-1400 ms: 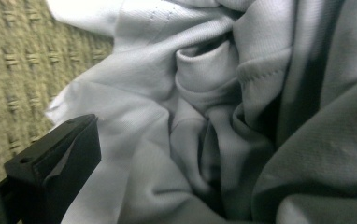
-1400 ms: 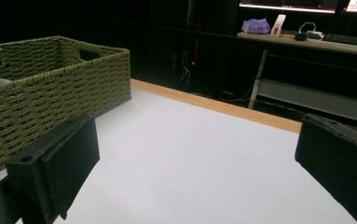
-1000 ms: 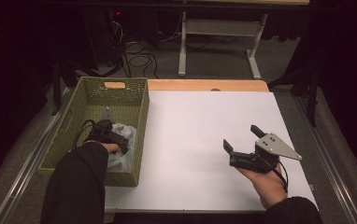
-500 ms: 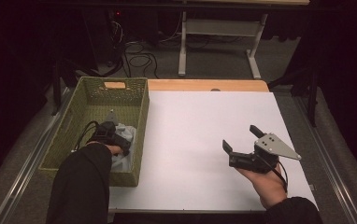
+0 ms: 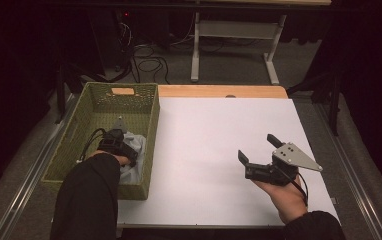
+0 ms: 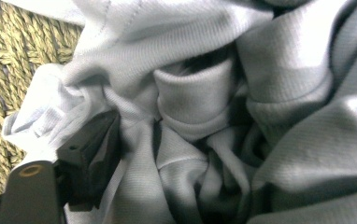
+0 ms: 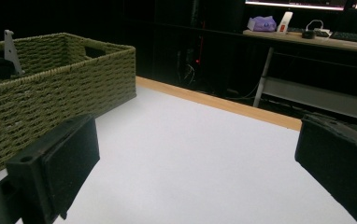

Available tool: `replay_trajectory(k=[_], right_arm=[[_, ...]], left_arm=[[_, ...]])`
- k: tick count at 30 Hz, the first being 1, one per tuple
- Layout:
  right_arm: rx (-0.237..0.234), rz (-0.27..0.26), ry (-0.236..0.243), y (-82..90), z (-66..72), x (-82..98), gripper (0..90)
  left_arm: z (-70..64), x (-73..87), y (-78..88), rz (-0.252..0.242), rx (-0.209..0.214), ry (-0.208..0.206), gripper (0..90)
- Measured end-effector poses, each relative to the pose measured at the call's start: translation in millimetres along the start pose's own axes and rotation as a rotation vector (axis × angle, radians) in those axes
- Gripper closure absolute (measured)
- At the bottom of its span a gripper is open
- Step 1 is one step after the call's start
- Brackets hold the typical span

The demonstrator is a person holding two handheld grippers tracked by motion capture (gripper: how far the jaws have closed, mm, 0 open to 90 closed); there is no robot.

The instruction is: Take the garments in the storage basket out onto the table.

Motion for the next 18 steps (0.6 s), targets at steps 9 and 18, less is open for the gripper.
replay_trajectory(k=[9,18], right_arm=[[-0.005,0.008,0.006,-1.6,0.7,1.3,0.7],[-0.009,0.009,0.010,-1.8,0.6,1.7,0.7]], left_arm=[[-0.1,-0.5,6.8,-0.021,0.016,-0.010,33.3],[0.3,0.4,14.9,-0.053,0.028,-0.029,50.0]])
Point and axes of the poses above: each handheld gripper's, and its own axes: y roughly backward along the jaws, x roughly out of its underside, z roughly to its left, the point moved 6 cm from there along -y, roughly forward along the jaws, and after that the axes turned 12 degrees about -x, right-handed, at the moved point
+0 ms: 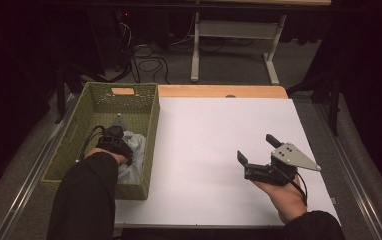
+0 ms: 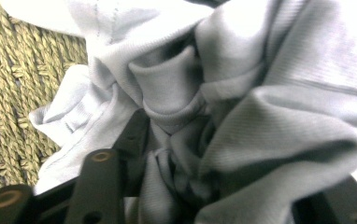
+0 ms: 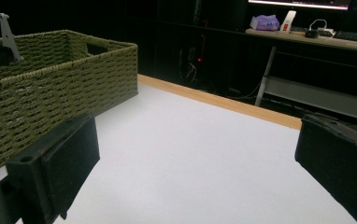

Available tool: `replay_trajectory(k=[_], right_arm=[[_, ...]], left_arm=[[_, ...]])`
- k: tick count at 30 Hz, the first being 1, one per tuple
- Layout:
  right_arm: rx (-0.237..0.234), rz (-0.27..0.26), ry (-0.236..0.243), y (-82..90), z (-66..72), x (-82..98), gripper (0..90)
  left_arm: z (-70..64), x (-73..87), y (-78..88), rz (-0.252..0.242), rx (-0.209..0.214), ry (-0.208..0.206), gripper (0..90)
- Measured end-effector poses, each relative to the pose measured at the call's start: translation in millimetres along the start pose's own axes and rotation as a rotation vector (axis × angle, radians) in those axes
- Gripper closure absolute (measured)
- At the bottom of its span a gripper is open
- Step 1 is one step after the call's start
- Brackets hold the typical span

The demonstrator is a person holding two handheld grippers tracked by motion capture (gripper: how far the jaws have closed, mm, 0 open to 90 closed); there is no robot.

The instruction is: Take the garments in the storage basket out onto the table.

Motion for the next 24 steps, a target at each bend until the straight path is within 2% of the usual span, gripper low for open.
replay_trajectory(k=[4,6,12,17,19,21,24], right_arm=[[0.001,0.002,-0.002,0.0,-0.7,0.7,0.7],[0.001,0.002,0.001,-0.3,-1.4,1.0,0.7],[0.002,0.010,0.001,-1.7,-1.8,2.9,0.7],[0.002,0.017,0.004,-2.5,-1.0,3.9,0.7],[0.001,0.017,0.005,-2.7,-1.0,3.9,0.7],[0.000,0.019,0.004,-2.7,-0.7,4.2,0.7],[0.000,0.020,0.006,-2.4,-0.6,4.3,0.7]], left_arm=[[0.2,0.8,3.6,-0.014,0.004,-0.013,58.3],[0.0,0.8,6.1,-0.035,-0.001,-0.024,60.0],[0.4,2.7,13.1,-0.049,0.010,-0.035,65.2],[-0.5,4.9,24.2,-0.055,-0.003,-0.063,66.1],[-0.7,5.2,26.6,-0.057,-0.004,-0.062,66.4],[1.4,6.6,35.9,-0.058,-0.018,-0.083,66.7],[2.2,7.0,45.2,-0.068,-0.022,-0.089,67.1]])
Point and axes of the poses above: each handheld gripper's, and its own axes: y roughly backward along the jaws, x roughly out of its underside, z roughly to its left, the point moved 6 cm from there along -y, roughly forward along the jaws, and after that the axes turned 12 degrees about -x, right-handed, at the moved point
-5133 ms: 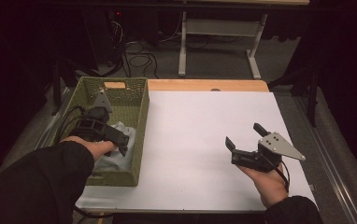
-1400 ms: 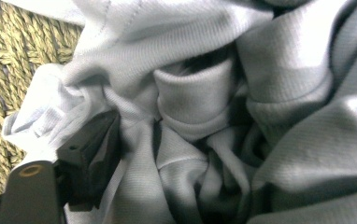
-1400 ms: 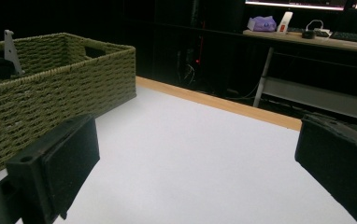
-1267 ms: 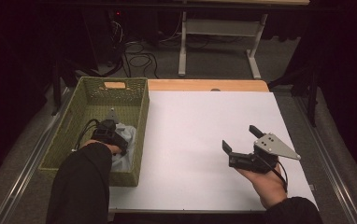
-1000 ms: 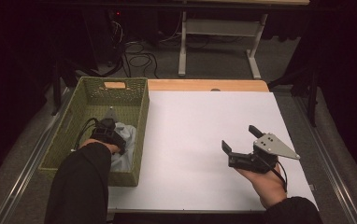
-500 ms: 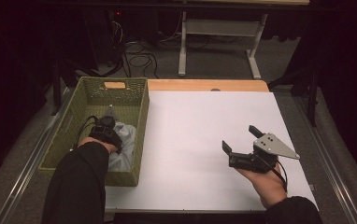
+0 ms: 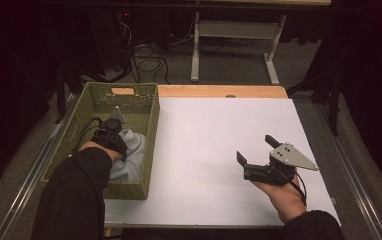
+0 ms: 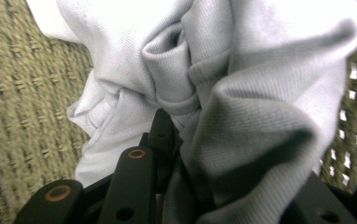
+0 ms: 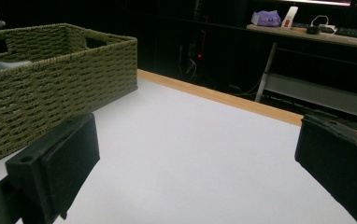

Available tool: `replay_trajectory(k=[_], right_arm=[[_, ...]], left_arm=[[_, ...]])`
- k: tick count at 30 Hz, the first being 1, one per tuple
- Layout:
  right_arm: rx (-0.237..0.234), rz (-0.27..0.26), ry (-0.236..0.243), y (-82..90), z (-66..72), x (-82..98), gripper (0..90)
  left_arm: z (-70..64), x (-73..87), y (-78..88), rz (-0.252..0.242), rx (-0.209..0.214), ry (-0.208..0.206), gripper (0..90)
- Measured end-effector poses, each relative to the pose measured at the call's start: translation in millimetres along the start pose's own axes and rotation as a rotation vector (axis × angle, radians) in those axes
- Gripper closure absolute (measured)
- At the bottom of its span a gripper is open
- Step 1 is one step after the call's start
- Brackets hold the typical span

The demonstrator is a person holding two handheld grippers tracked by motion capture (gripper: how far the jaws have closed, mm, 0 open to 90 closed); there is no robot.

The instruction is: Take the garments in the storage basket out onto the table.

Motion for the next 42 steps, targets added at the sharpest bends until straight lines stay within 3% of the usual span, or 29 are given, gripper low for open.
replay_trajectory(k=[18,28,36,42], right_arm=[[-0.009,-0.003,0.002,-0.4,1.7,-0.5,0.7],[-0.011,-0.003,-0.001,-0.2,1.7,-0.6,0.8],[-0.010,-0.001,-0.001,0.3,1.3,-0.4,0.8],[-0.009,0.000,-0.006,0.4,0.7,-0.1,0.7]], left_arm=[[12.8,4.8,59.9,-0.029,-0.017,-0.026,68.2],[14.9,3.2,81.4,-0.040,-0.008,-0.023,68.3],[22.3,1.7,98.0,-0.037,-0.033,-0.007,68.3],[25.2,1.1,108.8,-0.041,-0.027,-0.008,68.5]])
Point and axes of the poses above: each handheld gripper's, and its own axes: y roughly backward along the jaws, x roughly out of its underside, z roughly to its left, the point moved 6 cm from there along -y, roughly forward along the jaws, and after that the axes turned 12 degrees about -x, right-handed, at the moved point
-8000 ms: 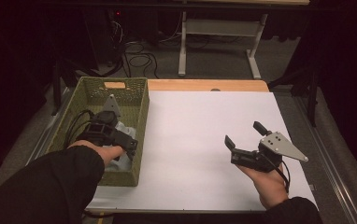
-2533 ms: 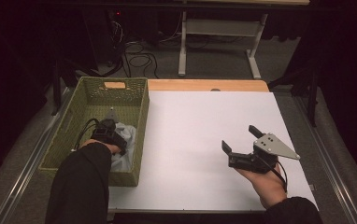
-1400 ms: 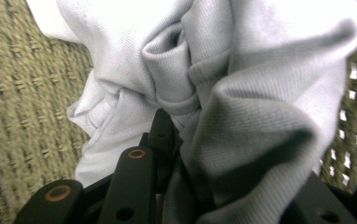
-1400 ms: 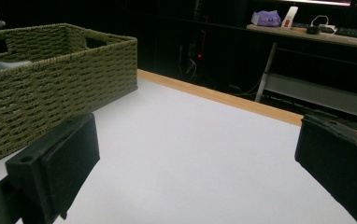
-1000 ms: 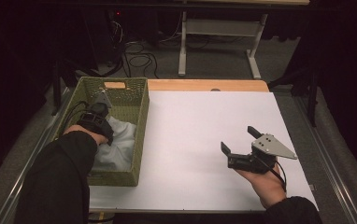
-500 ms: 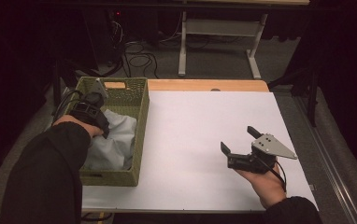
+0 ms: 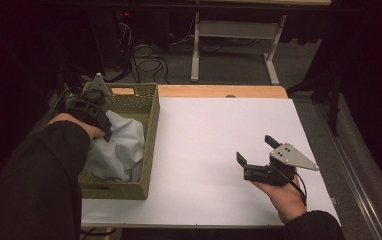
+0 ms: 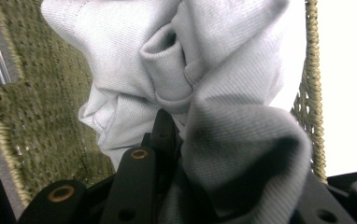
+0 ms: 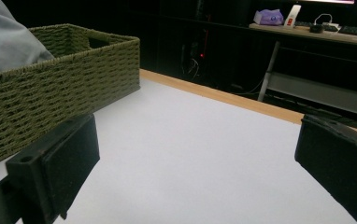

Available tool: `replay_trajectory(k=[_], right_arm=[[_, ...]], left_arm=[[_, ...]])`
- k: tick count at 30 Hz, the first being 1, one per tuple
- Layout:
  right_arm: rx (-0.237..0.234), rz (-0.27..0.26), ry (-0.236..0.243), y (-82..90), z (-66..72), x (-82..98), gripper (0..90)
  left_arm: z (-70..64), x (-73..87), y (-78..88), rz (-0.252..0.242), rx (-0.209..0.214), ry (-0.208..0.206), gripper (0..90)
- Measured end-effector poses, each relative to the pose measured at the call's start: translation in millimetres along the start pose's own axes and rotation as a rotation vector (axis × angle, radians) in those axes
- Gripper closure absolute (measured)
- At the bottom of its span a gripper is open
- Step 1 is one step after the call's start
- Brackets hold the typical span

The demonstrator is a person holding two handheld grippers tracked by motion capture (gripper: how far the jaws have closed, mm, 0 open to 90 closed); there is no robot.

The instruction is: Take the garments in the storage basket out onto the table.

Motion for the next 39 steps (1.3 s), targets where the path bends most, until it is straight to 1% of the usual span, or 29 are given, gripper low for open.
replay_trajectory(k=[2,3,4,9,11,12,13,14,15,17,18,19,22,23,26,28,30,31,32,34,35,38,39], right_arm=[[0.000,-0.002,-0.001,-0.1,0.0,0.1,0.7],[0.000,0.000,0.001,0.0,0.1,0.2,0.8],[0.000,0.000,0.001,0.0,0.1,0.2,0.8],[-0.001,-0.001,0.001,-0.2,-0.1,0.4,0.7],[-0.001,-0.001,0.000,-0.2,0.0,0.4,0.8],[-0.002,0.000,0.000,-0.1,-0.2,0.4,0.7],[-0.002,0.000,0.000,-0.1,-0.2,0.4,0.7],[-0.003,-0.001,-0.001,-0.3,-0.3,0.4,0.8],[-0.003,-0.001,-0.002,-0.3,-0.2,0.4,0.7],[-0.005,-0.001,-0.001,-0.5,-0.1,0.4,0.8],[-0.005,-0.003,-0.002,-0.4,0.2,0.2,0.8],[-0.005,-0.003,-0.002,-0.4,0.2,0.2,0.8],[-0.006,-0.006,-0.002,0.0,0.2,-0.2,0.8],[-0.006,-0.006,-0.002,0.0,0.2,-0.2,0.8],[-0.004,-0.006,-0.003,0.1,-0.1,0.0,0.7],[-0.004,-0.006,-0.003,0.0,-0.1,0.0,0.8],[-0.004,-0.004,-0.003,0.0,0.2,0.1,0.7],[-0.004,-0.003,-0.002,-0.1,0.3,0.2,0.8],[-0.004,-0.003,-0.002,-0.1,0.3,0.2,0.8],[-0.003,-0.001,0.000,-0.2,0.1,0.4,0.7],[-0.003,-0.001,0.000,-0.2,0.1,0.4,0.7],[-0.003,-0.001,0.001,-0.3,0.2,0.5,0.7],[-0.003,-0.001,0.001,-0.3,0.2,0.5,0.8]], left_arm=[[0.5,-0.5,2.6,-0.004,-0.001,-0.001,68.5],[1.3,-1.5,7.2,-0.011,0.001,0.005,68.6],[1.3,-1.5,7.2,-0.011,0.001,0.005,68.6],[4.8,-3.7,19.4,-0.022,-0.006,0.013,68.5],[5.2,-3.9,21.1,-0.023,-0.006,0.014,68.6],[6.3,-4.4,25.8,-0.025,-0.004,0.014,68.7],[6.3,-4.4,25.8,-0.025,-0.004,0.014,68.8],[7.8,-4.8,30.8,-0.029,-0.005,0.013,68.8],[8.3,-5.3,33.8,-0.034,-0.004,0.018,68.9],[8.8,-5.4,35.5,-0.035,-0.002,0.018,68.9],[10.1,-5.9,40.0,-0.040,-0.007,0.020,68.9],[10.1,-5.9,40.0,-0.040,-0.007,0.020,68.9],[12.9,-6.5,48.8,-0.048,-0.014,0.025,68.9],[12.9,-6.5,48.8,-0.048,-0.014,0.025,68.9],[15.3,-7.6,59.1,-0.061,-0.015,0.029,68.9],[15.9,-7.8,62.2,-0.064,-0.014,0.029,68.9],[17.3,-8.3,66.9,-0.064,-0.019,0.026,68.9],[18.1,-9.1,70.1,-0.071,-0.025,0.032,68.9],[18.1,-9.1,70.1,-0.071,-0.025,0.032,68.9],[18.6,-10.1,75.2,-0.066,-0.046,0.023,68.9],[18.6,-10.1,75.2,-0.066,-0.046,0.023,68.9],[19.2,-11.8,83.9,-0.072,-0.040,0.022,68.9],[19.2,-11.8,83.9,-0.072,-0.040,0.022,68.9]])
Point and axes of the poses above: each handheld gripper's, and its own axes: y roughly backward along the jaws, x roughly out of its underside, z roughly to its left, the point moved 6 cm from there along -y, roughly forward along the jaws, and after that the axes turned 12 degrees about -x, right-handed, at the moved point
